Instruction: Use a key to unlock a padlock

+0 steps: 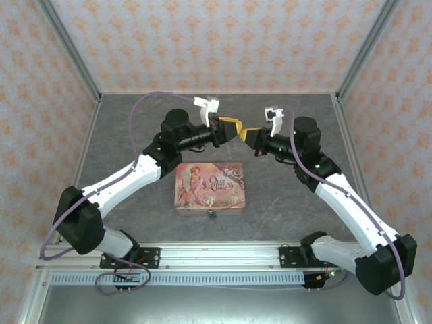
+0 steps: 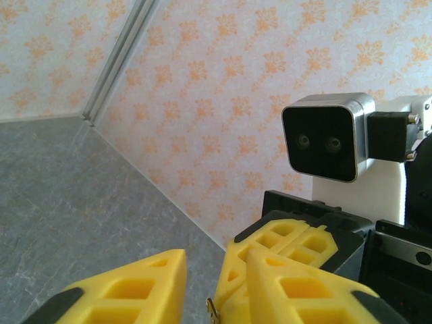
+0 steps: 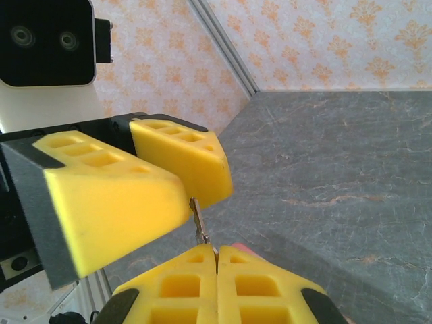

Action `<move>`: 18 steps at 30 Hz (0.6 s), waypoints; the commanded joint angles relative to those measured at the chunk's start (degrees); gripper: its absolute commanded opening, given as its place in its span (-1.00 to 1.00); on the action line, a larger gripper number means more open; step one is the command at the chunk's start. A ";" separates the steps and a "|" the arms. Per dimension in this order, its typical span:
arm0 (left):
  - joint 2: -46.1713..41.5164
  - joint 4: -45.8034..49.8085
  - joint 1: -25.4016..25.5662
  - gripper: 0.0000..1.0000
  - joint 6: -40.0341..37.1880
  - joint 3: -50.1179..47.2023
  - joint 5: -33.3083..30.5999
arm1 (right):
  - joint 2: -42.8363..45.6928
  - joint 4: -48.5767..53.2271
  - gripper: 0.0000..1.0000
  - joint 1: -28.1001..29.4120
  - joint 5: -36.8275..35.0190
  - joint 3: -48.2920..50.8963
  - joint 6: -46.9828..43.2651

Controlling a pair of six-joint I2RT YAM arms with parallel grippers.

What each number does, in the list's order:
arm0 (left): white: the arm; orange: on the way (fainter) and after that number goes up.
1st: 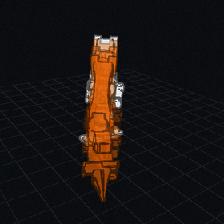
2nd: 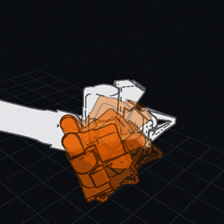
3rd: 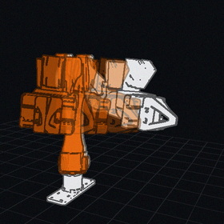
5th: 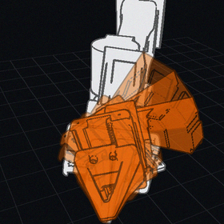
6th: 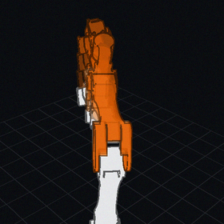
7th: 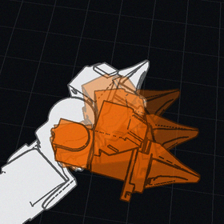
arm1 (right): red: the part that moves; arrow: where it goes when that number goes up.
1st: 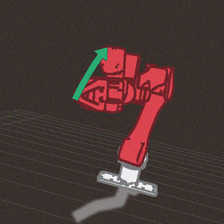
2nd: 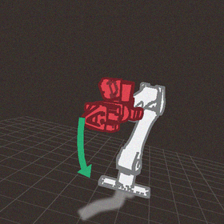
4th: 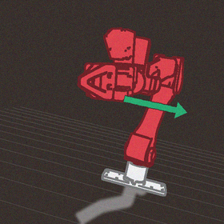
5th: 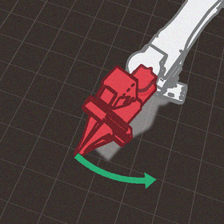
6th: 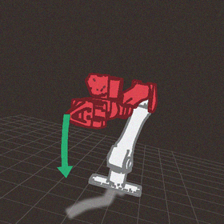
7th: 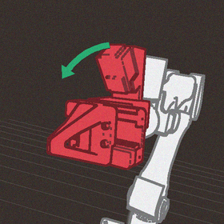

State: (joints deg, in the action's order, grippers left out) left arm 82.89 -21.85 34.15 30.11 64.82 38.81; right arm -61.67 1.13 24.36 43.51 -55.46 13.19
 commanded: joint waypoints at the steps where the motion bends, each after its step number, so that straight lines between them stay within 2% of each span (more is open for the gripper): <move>1: 0.27 -1.80 0.55 -0.56 0.20 2.24 1.53 | -0.12 -2.74 -1.00 0.37 0.99 -2.24 0.85; 4: 0.17 -1.37 0.56 -0.84 0.17 2.41 1.41 | -0.37 -2.58 -1.00 0.41 0.66 -2.28 1.06; 6: -0.12 -1.01 0.54 -1.00 -0.13 2.39 1.03 | -0.25 -2.06 -0.90 0.35 0.02 -2.29 1.09; 13: -1.36 -0.15 0.56 -1.00 -1.15 2.18 0.21 | -0.33 -4.32 -0.43 0.42 2.59 -1.24 1.64; 18: -1.76 -0.07 0.56 -1.00 -1.19 2.00 0.11 | -1.67 -6.50 -0.35 0.36 5.19 -1.42 3.10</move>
State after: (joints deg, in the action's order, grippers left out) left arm 82.87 -21.69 34.13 29.98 64.99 38.57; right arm -62.65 -1.37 24.34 45.82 -55.51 15.49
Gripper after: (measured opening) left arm 0.046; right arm 0.324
